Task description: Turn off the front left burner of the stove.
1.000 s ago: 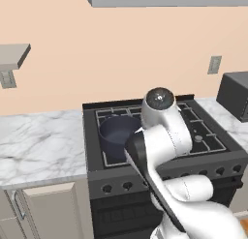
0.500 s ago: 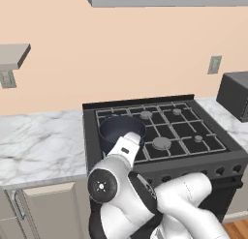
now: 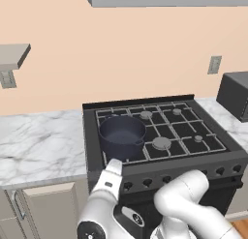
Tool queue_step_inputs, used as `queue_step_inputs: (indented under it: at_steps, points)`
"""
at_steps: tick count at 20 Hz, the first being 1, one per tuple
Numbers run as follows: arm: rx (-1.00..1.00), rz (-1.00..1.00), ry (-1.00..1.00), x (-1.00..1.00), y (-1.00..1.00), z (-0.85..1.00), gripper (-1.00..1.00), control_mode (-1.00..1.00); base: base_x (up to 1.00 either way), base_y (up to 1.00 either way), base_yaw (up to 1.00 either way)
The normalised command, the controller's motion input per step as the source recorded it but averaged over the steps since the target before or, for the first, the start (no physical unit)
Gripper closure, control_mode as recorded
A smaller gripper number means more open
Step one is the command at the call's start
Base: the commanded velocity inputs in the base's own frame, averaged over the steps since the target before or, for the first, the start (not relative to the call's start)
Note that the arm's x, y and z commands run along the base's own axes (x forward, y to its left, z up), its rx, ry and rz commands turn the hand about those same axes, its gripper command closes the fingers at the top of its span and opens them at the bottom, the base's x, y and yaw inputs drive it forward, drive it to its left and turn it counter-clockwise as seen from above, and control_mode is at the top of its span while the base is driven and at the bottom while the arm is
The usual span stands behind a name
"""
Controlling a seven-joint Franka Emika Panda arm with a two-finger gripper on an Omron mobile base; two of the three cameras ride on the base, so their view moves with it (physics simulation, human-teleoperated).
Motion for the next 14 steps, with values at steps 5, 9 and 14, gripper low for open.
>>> queue_step_inputs:
  at_steps: [5, 9, 14]
  points:
    - [0.0, 0.01, -0.34, 0.02, 0.0, -0.8, -1.0, -1.0, 0.0, 0.0, 0.0]
    - [0.04, -0.01, -0.26, 0.25, 0.0, -0.46, -1.0, -1.0, 0.0, 0.0, 0.0]
    - [0.11, -0.02, -0.25, 0.12, -0.03, -0.01, -1.0, -1.0, 0.0, 0.0, 0.0]
